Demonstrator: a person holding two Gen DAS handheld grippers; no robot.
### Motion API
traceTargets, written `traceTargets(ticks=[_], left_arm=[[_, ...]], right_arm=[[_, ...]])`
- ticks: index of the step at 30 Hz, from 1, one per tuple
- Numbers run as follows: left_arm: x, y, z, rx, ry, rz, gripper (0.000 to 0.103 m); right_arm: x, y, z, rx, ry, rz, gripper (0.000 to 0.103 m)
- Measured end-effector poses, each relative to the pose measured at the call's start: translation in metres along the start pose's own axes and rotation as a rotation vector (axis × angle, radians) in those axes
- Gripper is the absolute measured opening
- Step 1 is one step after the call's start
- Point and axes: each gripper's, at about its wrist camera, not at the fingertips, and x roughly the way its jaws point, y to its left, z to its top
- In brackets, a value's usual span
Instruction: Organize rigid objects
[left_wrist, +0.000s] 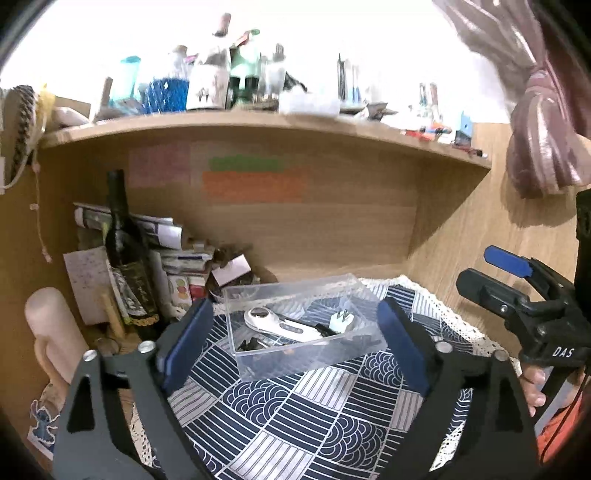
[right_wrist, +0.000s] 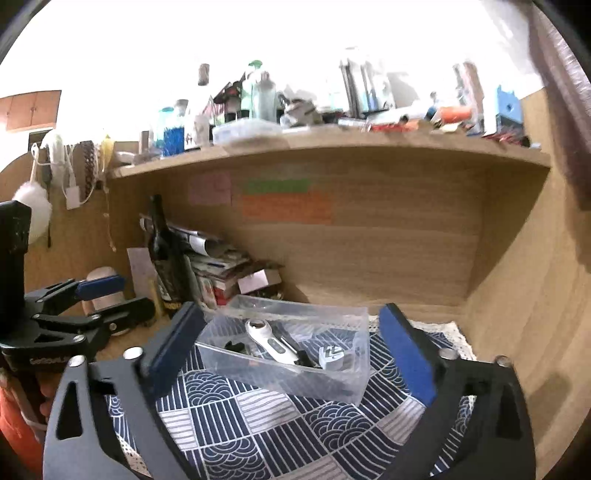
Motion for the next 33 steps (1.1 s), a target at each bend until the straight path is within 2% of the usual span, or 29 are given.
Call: traceTargets(ticks=[5, 33], left_arm=[[-0.017, -0.008, -0.002, 0.018, -0.029, 0.011, 0.101], [-0.020, -0.016, -0.002, 0.032, -0.048, 0.018, 0.103]], right_arm=[[-0.015, 0.002, -0.003, 0.010, -0.016, -0.002, 0.103], [-0.023, 0.003, -0.008, 0.022, -0.026, -0.026, 0.103]])
